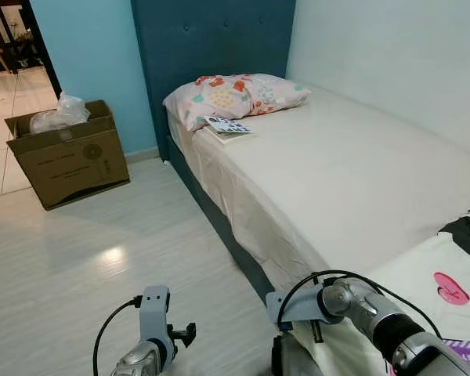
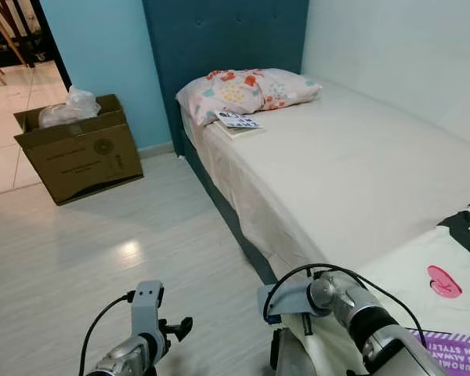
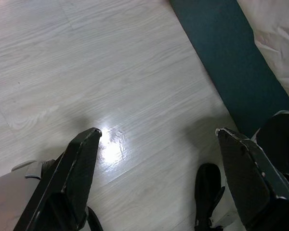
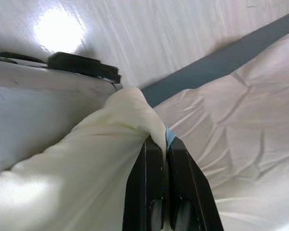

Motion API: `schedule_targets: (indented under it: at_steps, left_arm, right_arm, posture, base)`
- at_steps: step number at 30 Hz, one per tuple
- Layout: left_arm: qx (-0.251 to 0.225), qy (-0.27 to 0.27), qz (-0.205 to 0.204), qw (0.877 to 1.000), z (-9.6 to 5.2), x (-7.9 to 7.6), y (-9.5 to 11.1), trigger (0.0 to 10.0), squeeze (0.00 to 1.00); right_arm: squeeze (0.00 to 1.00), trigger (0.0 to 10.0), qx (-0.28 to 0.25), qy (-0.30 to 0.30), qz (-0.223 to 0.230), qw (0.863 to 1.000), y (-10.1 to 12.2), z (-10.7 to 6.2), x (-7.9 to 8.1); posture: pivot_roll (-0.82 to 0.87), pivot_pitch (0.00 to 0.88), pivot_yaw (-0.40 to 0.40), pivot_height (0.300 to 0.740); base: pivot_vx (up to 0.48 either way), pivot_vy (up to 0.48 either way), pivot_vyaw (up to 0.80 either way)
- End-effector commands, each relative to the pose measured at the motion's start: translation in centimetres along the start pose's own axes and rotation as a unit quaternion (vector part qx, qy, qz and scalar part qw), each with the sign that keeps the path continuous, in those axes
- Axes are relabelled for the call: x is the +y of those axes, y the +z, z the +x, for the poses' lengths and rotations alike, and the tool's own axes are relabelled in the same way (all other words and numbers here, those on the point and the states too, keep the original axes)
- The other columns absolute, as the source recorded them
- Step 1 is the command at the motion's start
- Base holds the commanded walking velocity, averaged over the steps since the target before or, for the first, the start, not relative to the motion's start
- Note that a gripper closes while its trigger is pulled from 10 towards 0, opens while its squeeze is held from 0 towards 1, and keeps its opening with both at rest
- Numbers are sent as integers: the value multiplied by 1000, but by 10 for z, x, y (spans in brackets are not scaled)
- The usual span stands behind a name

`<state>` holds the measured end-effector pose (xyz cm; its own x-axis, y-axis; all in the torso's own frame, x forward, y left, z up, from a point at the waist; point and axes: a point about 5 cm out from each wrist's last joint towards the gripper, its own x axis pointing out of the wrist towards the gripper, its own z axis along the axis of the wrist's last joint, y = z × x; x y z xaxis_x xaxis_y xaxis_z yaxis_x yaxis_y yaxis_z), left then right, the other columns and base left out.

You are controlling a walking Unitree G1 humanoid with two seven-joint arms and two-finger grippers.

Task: Clean up the room

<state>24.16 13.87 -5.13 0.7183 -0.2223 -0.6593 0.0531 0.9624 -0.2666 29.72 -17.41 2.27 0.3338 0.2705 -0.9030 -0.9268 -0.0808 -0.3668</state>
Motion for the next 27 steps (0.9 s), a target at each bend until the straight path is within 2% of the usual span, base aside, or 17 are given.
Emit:
schedule_targets:
  at_steps: [1, 3, 4, 5, 13, 14, 15, 16, 18, 19, 20, 21, 23, 24, 25, 26, 27]
  left_arm:
    - [12, 1, 1, 1000, -2, 3, -6, 10000, 0]
    - [12, 1, 1, 1000, -2, 3, -6, 10000, 0]
    - [14, 1, 1, 1000, -2, 3, -7, 10000, 0]
    - [17, 0, 2, 1000, -2, 3, -9, 10000, 0]
    - [19, -3, 5, 1000, -2, 1, -9, 10000, 0]
    - [19, -3, 5, 1000, -1, 0, -8, 10000, 0]
    - [19, -3, 5, 1000, -1, 0, -8, 10000, 0]
    - [19, -3, 6, 1000, -1, 0, -8, 10000, 0]
    - [19, -3, 6, 1000, -1, 0, -8, 10000, 0]
    - [18, -2, 6, 1000, -1, 0, -8, 10000, 0]
    - [16, 2, 5, 1000, -2, 2, -7, 10000, 0]
    - [16, 2, 5, 1000, -2, 2, -7, 10000, 0]
    - [8, 9, -2, 1000, -2, 5, -3, 10000, 0]
    - [8, 9, -2, 1000, -2, 5, -3, 10000, 0]
    - [-1, 16, -9, 1000, -2, 8, 1, 10000, 0]
    - [-1, 16, -9, 1000, -2, 8, 1, 10000, 0]
    - [-7, 20, -13, 1000, -2, 9, 4, 10000, 0]
  right_arm:
    - [43, 10000, -47, 14, 1, 999, 19, 5, 4]
    - [43, 10000, -52, 22, 3, 998, 20, 6, 6]
    - [910, 10000, -61, 35, 7, 997, 22, 7, 11]
    - [1000, 10000, -75, 45, 15, 996, 25, 8, 16]
    - [1000, 10000, -147, 50, 73, 985, 39, 6, 15]
    - [1000, 10000, -261, 44, 158, 951, 61, -8, 0]
    - [1000, 10000, -261, 44, 158, 951, 61, -8, 0]
    - [1000, 10000, -294, 44, 178, 938, 67, -13, -3]
    - [1000, 10000, -294, 44, 178, 938, 67, -13, -3]
    - [1000, 10000, -337, 34, 207, 918, 73, -19, -11]
    - [0, 10000, -397, -68, 305, 863, 79, -30, -41]
    - [0, 10000, -397, -68, 305, 863, 79, -30, -41]
    - [0, 10000, -435, -114, 411, 793, 77, -30, -55]
    - [0, 10000, -435, -114, 411, 793, 77, -30, -55]
    - [0, 10000, -444, -129, 463, 756, 74, -23, -53]
    - [0, 10000, -444, -129, 463, 756, 74, -23, -53]
    - [0, 10000, -447, -139, 497, 731, 72, -18, -50]
  posture:
    - [-14, 0, -25, 501]
    - [-14, 0, -25, 501]
    - [-17, 0, -22, 501]
    - [-19, 0, -20, 501]
    - [-18, 0, -21, 501]
    - [-16, 0, -22, 501]
    - [-16, 0, -22, 501]
    - [-16, 0, -22, 501]
    - [-16, 0, -22, 501]
    - [-16, 0, -23, 501]
    - [-16, 0, -29, 501]
    - [-16, 0, -29, 501]
    - [-14, 0, -34, 501]
    - [-14, 0, -34, 501]
    - [-10, 0, -33, 506]
    - [-10, 0, -33, 506]
    - [-10, 0, -33, 510]
  base:
    - [0, 0, 0]
    - [0, 0, 0]
    - [0, 0, 0]
    - [0, 0, 0]
    - [0, 0, 0]
    - [0, 0, 0]
    - [0, 0, 0]
    - [0, 0, 0]
    - [0, 0, 0]
    - [0, 0, 0]
    - [0, 0, 0]
    - [0, 0, 0]
    - [0, 0, 0]
    - [0, 0, 0]
    - [0, 0, 0]
    - [0, 0, 0]
    - [0, 0, 0]
